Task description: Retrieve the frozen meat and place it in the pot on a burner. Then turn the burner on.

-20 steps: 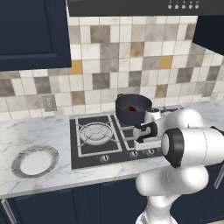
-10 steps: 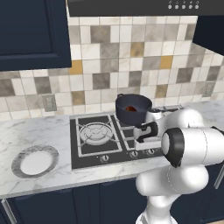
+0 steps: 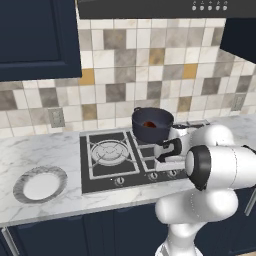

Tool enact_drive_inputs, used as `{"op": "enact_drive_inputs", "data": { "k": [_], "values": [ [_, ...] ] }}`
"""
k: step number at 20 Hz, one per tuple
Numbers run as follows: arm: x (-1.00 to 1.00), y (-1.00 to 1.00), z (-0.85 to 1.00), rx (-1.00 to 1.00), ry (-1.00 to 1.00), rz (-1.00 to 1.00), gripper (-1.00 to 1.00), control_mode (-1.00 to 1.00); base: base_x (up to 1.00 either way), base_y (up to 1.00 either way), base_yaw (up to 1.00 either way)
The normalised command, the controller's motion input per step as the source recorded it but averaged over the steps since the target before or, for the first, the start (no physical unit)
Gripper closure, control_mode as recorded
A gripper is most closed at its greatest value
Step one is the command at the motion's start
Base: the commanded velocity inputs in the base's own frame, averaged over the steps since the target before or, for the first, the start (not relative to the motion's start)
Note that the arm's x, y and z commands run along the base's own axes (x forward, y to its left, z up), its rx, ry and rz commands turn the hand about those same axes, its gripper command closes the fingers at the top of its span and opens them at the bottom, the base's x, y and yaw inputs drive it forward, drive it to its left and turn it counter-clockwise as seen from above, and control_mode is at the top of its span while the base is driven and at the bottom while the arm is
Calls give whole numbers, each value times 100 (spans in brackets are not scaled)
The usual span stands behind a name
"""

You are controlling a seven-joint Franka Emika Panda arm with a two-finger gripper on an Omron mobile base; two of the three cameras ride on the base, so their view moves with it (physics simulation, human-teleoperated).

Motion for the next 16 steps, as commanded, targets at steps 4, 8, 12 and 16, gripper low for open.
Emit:
{"op": "enact_drive_inputs", "data": {
  "k": [4, 8, 12, 16],
  "values": [
    [-6, -5, -19, 0, 3, 0, 100, -100, 0, 0, 0],
    [-11, -23, -41, 0, 0, 24, 100, -100, 0, 0, 0],
    [-22, -10, -44, 0, -6, 30, 100, -100, 0, 0, 0],
    [-17, -1, -41, 0, -8, 31, 100, -100, 0, 0, 0]
  ]
}}
